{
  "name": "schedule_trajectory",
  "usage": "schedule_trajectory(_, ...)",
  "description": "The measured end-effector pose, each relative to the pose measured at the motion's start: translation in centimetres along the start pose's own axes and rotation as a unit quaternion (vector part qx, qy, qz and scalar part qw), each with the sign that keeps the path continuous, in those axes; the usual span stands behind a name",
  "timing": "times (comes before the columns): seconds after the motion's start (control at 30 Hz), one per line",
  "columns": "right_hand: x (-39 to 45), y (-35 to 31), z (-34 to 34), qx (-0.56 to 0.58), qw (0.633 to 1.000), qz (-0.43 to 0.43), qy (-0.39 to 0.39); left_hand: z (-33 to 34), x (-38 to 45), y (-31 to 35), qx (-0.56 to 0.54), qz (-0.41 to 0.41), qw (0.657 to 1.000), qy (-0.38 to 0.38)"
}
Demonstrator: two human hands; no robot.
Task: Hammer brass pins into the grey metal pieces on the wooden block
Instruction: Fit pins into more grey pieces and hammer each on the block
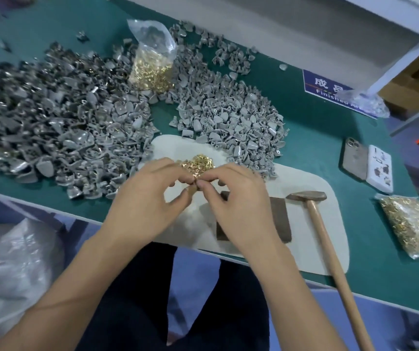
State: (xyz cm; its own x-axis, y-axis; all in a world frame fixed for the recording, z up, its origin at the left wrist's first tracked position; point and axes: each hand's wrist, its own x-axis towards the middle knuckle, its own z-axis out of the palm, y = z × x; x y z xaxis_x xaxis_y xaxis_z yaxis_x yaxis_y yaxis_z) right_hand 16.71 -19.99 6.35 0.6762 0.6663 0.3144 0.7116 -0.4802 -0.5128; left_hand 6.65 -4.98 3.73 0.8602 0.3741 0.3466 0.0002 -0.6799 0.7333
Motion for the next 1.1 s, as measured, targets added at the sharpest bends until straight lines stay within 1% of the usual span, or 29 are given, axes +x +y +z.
schedule_trajectory(0.1,1.9,-1.9,2.8,0.038,0.999,-0.019,-0.024,-2.6,-0.4,-2.0,0.028,-0.034,0.998,0.039)
schedule_trajectory(0.2,3.8,-4.1,5.7,0.068,0.995,-0.016,-0.067,-4.8,-1.0,-4.3,0.078,-0.059,0.993,0.067)
schedule_trajectory(0.3,5.6,-6.0,8.4,0.051,0.994,-0.025,-0.094,-6.6,-1.4,-6.3,0.128,-0.088,0.984,0.081)
schedule_trajectory(0.4,7.3,-7.6,10.6,0.027,0.994,-0.045,-0.094,-8.1,-1.2,-7.8,0.159,-0.114,0.976,0.093)
schedule_trajectory(0.47,8.1,-8.4,11.8,0.019,0.994,-0.057,-0.086,-8.9,-1.0,-8.6,0.159,-0.128,0.974,0.096)
schedule_trajectory(0.6,8.5,-9.1,13.0,0.024,0.993,-0.063,-0.095,-9.4,-0.9,-9.4,0.132,-0.150,0.973,0.113)
schedule_trajectory(0.7,8.2,-8.7,12.6,0.030,0.994,-0.066,-0.087,-8.7,-1.0,-8.7,0.115,-0.139,0.975,0.132)
schedule_trajectory(0.77,8.1,-7.7,11.5,0.021,0.995,-0.055,-0.083,-8.0,-0.9,-7.8,0.107,-0.119,0.980,0.117)
schedule_trajectory(0.9,7.7,-4.2,7.7,0.004,0.998,-0.006,-0.057,-5.3,-0.1,-5.6,0.085,-0.056,0.994,0.049)
schedule_trajectory(1.0,6.6,-0.9,4.5,-0.023,0.998,0.039,-0.037,-2.9,0.9,-4.3,0.107,-0.048,0.993,-0.005)
schedule_trajectory(1.1,5.2,1.9,2.1,-0.039,0.996,0.083,-0.011,-0.5,1.9,-3.4,0.169,-0.074,0.983,-0.021)
